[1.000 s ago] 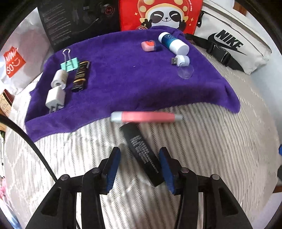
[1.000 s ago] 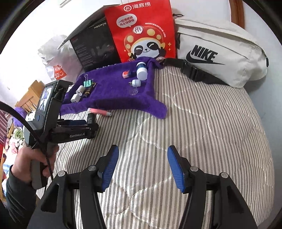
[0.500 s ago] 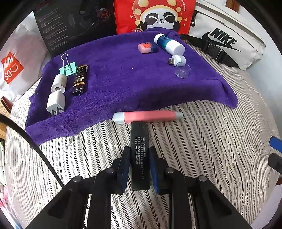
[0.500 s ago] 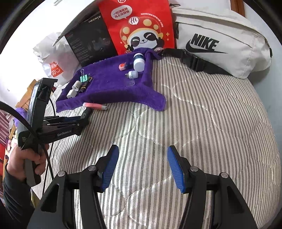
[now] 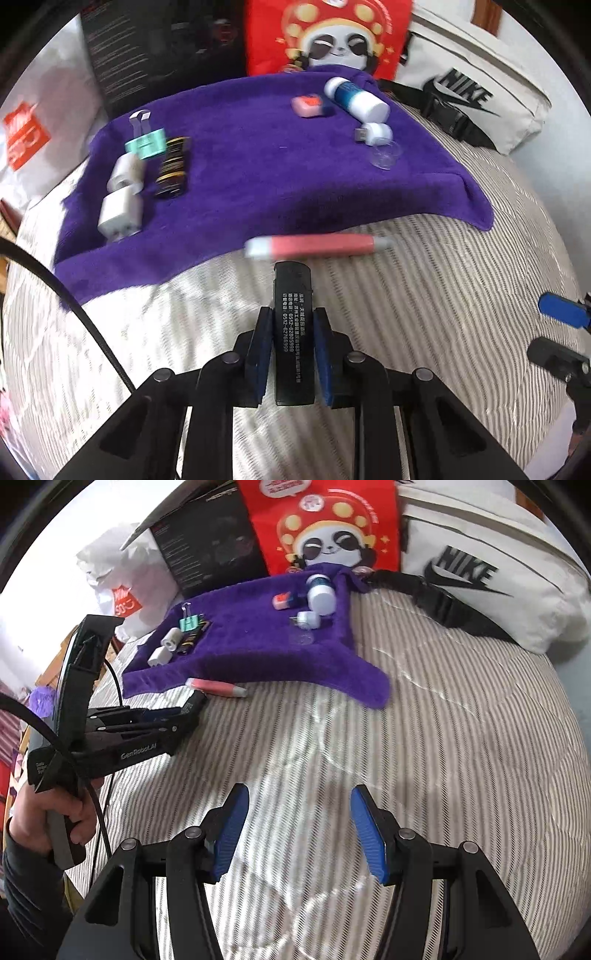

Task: Organize rigid objects

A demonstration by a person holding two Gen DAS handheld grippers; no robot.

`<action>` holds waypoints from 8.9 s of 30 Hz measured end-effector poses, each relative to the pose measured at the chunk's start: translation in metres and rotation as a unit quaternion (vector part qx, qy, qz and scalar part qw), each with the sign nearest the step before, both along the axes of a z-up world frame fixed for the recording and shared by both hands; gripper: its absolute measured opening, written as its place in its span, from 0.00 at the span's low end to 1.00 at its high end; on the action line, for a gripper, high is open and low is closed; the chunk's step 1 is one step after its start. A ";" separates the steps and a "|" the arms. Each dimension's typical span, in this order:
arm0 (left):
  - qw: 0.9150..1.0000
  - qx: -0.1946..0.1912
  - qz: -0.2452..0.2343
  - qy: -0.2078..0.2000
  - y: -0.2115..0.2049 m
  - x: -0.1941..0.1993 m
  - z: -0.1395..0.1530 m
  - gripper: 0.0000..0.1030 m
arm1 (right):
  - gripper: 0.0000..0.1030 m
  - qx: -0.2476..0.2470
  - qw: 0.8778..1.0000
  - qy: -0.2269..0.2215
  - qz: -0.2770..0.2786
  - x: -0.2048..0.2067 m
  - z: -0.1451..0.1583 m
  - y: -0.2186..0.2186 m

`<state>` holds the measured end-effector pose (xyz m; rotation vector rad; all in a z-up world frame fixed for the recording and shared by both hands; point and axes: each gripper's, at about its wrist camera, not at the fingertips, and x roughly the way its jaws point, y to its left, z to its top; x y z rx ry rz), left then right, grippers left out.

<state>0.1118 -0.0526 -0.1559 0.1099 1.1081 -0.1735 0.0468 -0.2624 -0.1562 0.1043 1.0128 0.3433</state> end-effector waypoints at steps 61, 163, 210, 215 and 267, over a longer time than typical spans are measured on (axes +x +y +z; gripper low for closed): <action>0.996 -0.045 0.076 -0.012 0.116 -0.040 -0.002 0.20 | 0.12 -0.069 0.961 -0.046 0.262 0.046 -0.032 0.127; 0.997 -0.065 0.034 -0.025 0.104 0.083 0.049 0.20 | 0.11 -0.006 0.999 -0.006 0.046 0.191 -0.001 0.092; 0.997 -0.070 0.021 0.013 0.074 0.129 0.022 0.20 | 0.36 -0.050 0.997 -0.036 0.036 0.165 0.019 0.064; 0.997 -0.075 0.019 0.013 0.064 0.145 0.016 0.20 | 0.36 -0.051 0.998 -0.037 0.031 0.151 0.022 0.056; 0.990 -0.038 0.060 -0.124 0.044 -0.028 0.134 0.98 | 1.00 -0.026 0.996 -0.071 -0.044 0.032 0.085 0.038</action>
